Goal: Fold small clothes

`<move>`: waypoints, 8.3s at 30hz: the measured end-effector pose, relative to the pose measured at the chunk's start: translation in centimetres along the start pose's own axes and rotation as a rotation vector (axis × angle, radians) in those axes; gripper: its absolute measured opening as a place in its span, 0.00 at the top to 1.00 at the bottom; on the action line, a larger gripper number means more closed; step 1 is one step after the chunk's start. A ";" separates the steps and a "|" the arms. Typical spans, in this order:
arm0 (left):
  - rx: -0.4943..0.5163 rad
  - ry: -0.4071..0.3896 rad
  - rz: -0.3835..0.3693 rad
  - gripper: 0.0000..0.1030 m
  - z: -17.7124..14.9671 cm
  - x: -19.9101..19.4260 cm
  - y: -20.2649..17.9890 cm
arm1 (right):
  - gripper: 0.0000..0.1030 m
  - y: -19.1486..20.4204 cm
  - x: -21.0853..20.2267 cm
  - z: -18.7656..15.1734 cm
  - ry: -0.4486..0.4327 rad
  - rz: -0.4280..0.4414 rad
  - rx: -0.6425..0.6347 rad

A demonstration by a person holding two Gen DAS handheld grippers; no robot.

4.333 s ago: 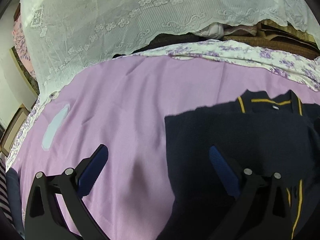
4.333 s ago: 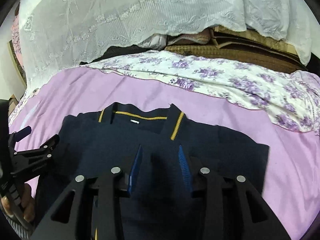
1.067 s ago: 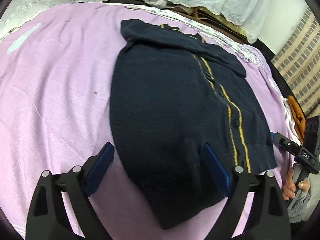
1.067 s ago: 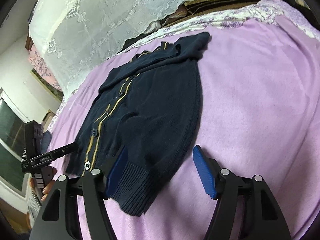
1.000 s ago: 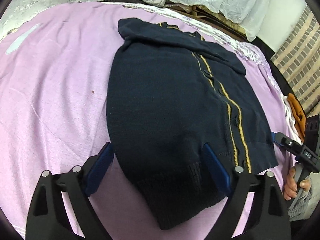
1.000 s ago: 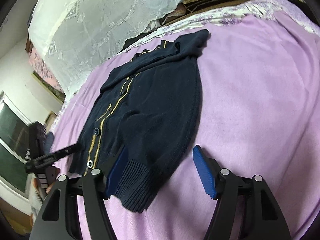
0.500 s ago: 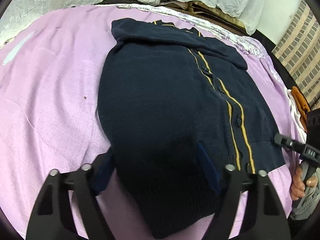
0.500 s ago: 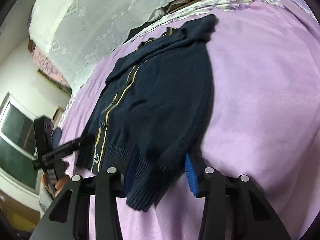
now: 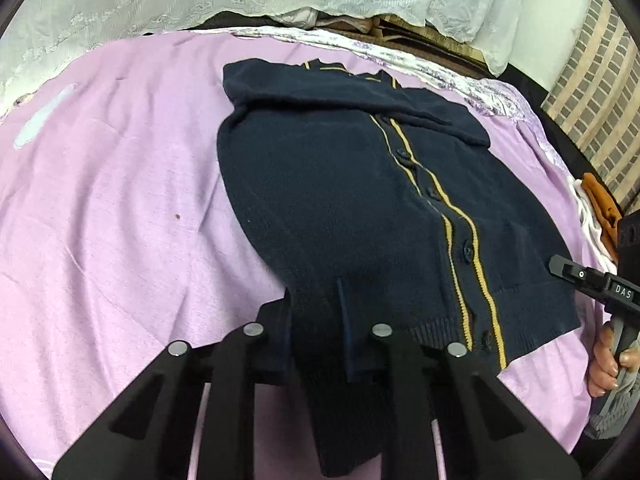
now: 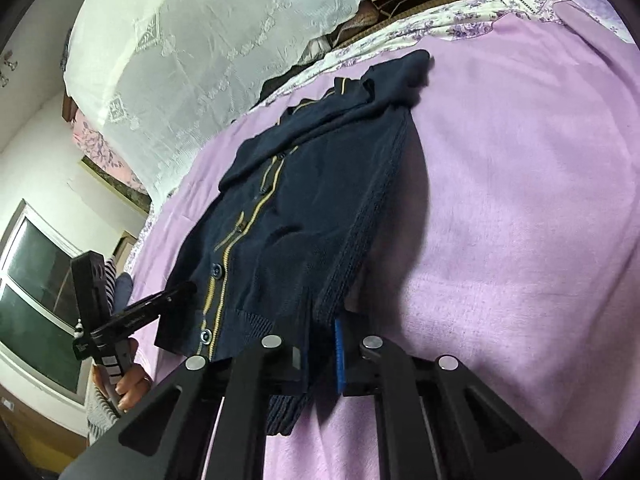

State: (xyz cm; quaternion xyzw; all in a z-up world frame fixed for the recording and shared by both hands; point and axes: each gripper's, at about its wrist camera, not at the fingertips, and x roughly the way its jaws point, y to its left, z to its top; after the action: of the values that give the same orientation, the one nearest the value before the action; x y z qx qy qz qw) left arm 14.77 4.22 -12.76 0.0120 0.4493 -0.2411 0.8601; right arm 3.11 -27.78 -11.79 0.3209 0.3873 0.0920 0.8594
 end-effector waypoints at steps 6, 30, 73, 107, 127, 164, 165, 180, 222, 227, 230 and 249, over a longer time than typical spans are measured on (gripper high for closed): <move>-0.036 -0.014 -0.034 0.85 1.2 -0.9 0.8 | 0.91 0.4 -0.4 1.0 0.004 0.036 0.013; 0.037 -0.164 0.028 0.86 9.8 -3.6 -1.6 | 0.91 2.5 -1.1 9.7 -0.051 0.131 0.030; -0.032 -0.143 0.122 0.94 23.5 8.7 2.4 | 0.91 -2.0 11.6 23.9 0.020 0.103 0.178; 0.006 0.015 0.218 0.43 24.6 16.6 3.0 | 0.53 -4.0 15.3 25.6 0.006 -0.089 -0.016; 0.001 0.060 0.114 0.46 26.5 17.6 3.5 | 0.91 -7.0 14.0 24.4 -0.014 -0.101 0.120; 0.109 -0.043 0.119 0.94 26.9 16.2 2.0 | 0.94 -5.6 12.7 24.9 -0.087 -0.060 0.099; 0.085 -0.065 0.124 0.94 26.9 15.5 2.4 | 0.94 -5.1 12.2 25.0 -0.105 -0.055 0.089; -0.024 -0.080 0.144 0.64 24.8 13.6 4.3 | 0.88 -3.6 12.6 24.9 -0.126 -0.199 -0.008; 0.028 -0.108 0.406 0.04 14.1 9.6 -1.2 | 0.28 5.2 12.8 13.7 -0.176 -0.457 -0.368; 0.025 -0.096 0.403 0.04 14.0 9.8 -1.1 | 0.23 4.7 13.8 13.8 -0.113 -0.459 -0.354; 0.025 -0.097 0.402 0.04 14.1 9.9 -1.1 | 0.23 4.8 13.3 13.6 -0.142 -0.448 -0.352; 0.054 -0.093 0.422 0.04 14.5 10.9 -1.5 | 0.18 4.8 16.4 16.1 -0.083 -0.478 -0.304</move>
State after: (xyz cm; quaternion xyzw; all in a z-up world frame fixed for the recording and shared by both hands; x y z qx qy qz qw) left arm 30.46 -4.97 -12.25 0.1175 0.3901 -0.0678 0.9107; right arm 26.41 -25.08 -10.85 0.0913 0.3981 -0.0693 0.9102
